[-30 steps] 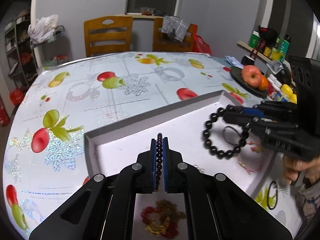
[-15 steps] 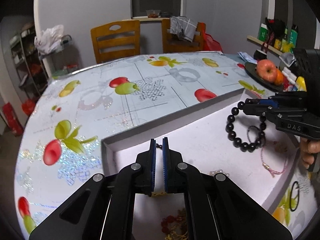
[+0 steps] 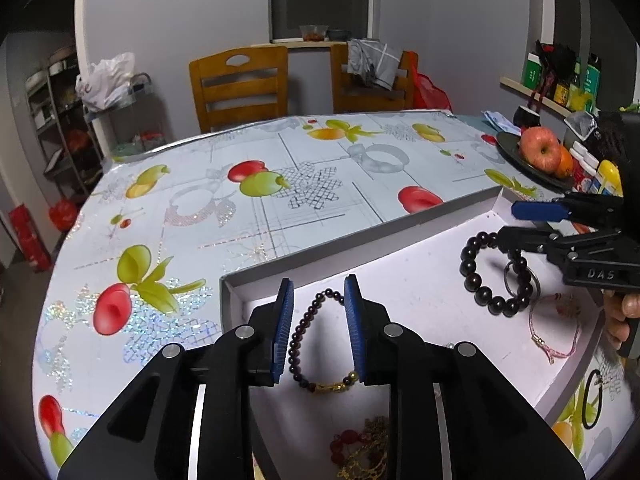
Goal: Organize jewelry
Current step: 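Lower both bracelets into the gray box and open both tools, then move both open tools back over the remaining jewelry on the table, then close the right tool on the black hair tie, then close the left tool on the blue beaded bracelet, then lift the blue bracelet with left while right carries the hair tie to the box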
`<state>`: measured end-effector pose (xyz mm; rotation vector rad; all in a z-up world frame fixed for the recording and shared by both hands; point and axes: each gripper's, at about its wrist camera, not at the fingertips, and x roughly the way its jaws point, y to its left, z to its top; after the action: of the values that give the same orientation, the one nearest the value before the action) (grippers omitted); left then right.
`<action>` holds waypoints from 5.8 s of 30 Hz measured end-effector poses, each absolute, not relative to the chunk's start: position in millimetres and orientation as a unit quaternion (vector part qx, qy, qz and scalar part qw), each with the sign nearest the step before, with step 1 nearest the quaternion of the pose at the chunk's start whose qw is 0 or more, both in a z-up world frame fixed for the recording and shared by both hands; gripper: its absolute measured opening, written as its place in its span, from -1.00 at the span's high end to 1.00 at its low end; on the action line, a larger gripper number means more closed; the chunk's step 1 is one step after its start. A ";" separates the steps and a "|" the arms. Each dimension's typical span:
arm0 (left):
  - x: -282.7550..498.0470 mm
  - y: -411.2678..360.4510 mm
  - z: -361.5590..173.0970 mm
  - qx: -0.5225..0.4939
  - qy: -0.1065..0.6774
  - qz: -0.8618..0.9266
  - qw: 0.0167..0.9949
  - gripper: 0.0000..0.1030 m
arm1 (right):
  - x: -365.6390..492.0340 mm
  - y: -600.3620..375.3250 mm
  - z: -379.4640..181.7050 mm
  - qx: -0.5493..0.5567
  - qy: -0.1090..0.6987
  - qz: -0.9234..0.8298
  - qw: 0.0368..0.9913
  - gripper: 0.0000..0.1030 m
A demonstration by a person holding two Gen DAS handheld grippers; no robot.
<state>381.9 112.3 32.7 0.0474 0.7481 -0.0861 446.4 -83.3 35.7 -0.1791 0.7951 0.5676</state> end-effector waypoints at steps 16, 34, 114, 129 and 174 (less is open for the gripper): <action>340.6 114.6 55.5 -0.010 0.328 -0.029 0.944 -0.77 | 389.3 -113.5 52.3 -0.067 0.322 0.264 0.907 -0.54; 238.2 109.7 62.8 -0.023 0.308 -0.045 0.950 -0.84 | 305.9 -148.1 54.1 -0.052 0.290 0.268 0.917 -0.89; 215.5 75.7 -0.9 0.000 0.437 -0.099 0.894 -0.33 | 260.9 -136.9 1.9 -0.140 0.409 0.284 0.856 0.75; 219.2 60.4 -3.9 0.056 0.433 -0.096 0.894 -0.11 | 263.9 -140.6 1.3 -0.127 0.414 0.290 0.854 0.73; 197.1 68.6 76.1 0.031 0.350 -0.120 0.929 0.85 | 237.8 -149.4 72.2 -0.093 0.315 0.319 0.889 0.76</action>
<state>197.1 68.6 76.1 0.0632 0.7161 -0.2455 237.8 -149.4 72.2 -0.1929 0.6534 0.6635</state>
